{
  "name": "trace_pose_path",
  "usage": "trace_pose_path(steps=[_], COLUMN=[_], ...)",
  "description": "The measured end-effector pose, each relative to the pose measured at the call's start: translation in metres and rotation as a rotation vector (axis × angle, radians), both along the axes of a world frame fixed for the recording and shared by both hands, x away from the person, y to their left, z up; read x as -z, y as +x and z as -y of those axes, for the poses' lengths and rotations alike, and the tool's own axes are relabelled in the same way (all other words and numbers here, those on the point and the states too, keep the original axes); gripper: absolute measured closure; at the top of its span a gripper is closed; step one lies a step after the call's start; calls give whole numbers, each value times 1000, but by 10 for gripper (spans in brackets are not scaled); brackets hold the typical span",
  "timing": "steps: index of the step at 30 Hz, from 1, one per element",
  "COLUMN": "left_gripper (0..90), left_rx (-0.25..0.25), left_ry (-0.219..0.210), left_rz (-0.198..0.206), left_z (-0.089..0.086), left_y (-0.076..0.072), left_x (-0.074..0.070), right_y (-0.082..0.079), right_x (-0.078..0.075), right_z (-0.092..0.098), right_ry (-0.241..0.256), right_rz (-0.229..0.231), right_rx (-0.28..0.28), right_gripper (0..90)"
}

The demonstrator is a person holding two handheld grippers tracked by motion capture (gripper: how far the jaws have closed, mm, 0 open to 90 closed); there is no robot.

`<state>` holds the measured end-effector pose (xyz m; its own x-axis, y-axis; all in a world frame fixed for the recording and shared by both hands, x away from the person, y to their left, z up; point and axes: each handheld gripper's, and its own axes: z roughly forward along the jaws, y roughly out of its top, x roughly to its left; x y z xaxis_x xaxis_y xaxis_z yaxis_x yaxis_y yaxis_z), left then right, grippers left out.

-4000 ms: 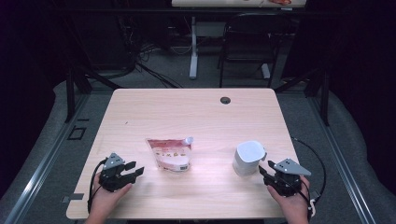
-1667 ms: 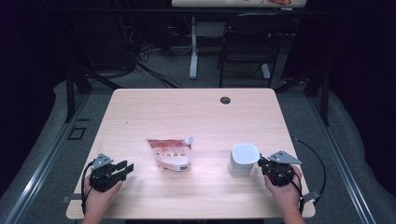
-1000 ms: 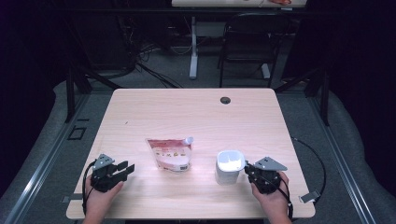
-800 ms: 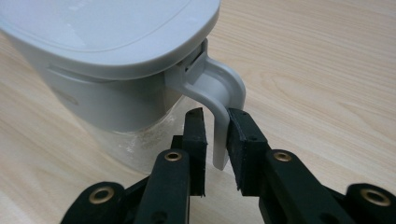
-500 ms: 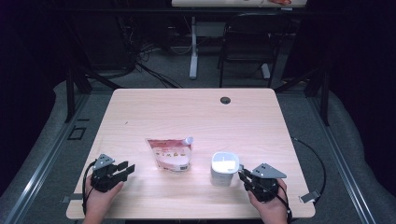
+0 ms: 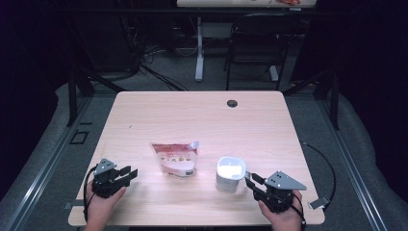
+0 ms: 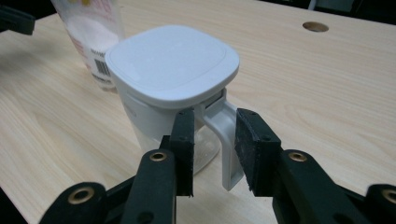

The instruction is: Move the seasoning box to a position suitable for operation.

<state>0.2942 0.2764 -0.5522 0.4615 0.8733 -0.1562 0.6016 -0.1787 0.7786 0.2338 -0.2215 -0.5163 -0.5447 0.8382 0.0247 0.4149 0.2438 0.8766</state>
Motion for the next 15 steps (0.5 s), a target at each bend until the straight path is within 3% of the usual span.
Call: trace_pose_path(steps=[5, 11, 15], left_gripper=[617, 613, 610], left_rx=[6, 5, 6], left_ry=[6, 5, 5], left_rz=[-1, -2, -3], left_z=[1, 1, 1], left_y=[0, 0, 0], left_x=[-1, -1, -1], right_y=[4, 12, 15], right_x=[-3, -12, -18], right_z=[2, 1, -1], right_ry=[33, 11, -3], right_rz=[1, -26, -19], right_rx=[16, 35, 32], right_gripper=[746, 778, 828])
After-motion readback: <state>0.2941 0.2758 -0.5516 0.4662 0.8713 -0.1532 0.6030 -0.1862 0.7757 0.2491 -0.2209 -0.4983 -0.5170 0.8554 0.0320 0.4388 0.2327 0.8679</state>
